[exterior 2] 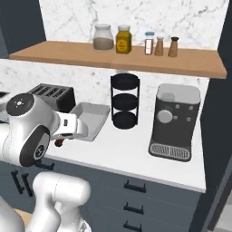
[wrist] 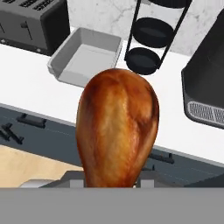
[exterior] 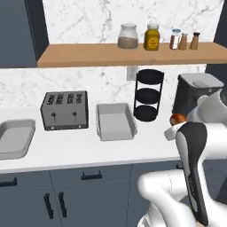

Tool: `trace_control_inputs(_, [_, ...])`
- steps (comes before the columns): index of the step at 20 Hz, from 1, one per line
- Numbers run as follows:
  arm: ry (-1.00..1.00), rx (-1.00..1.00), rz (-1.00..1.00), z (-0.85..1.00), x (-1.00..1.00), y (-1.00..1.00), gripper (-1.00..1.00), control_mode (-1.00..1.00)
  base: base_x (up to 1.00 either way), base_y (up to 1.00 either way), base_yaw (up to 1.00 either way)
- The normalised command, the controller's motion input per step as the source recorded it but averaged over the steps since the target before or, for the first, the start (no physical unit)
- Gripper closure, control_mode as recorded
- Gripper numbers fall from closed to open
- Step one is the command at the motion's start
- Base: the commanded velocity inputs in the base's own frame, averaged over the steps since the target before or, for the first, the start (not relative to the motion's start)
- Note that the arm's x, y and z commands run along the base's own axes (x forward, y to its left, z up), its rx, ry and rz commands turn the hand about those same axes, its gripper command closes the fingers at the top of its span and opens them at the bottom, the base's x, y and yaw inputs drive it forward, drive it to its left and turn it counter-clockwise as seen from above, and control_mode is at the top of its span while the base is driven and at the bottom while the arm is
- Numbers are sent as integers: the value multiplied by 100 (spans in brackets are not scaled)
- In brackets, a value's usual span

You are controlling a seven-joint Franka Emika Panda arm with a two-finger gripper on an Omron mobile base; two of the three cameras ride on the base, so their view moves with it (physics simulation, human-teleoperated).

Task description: Place one lemon and one chicken drumstick in each tupperware on the nearby counter, to pack two identical lunches.

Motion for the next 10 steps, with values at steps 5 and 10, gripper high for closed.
trace_control_inputs(5, [0,0,0,0,0,0,100,100,100,100,-1])
trace_control_inputs(10, [4,-6,-1,-28,44,28,100,-100,39,40,-1])
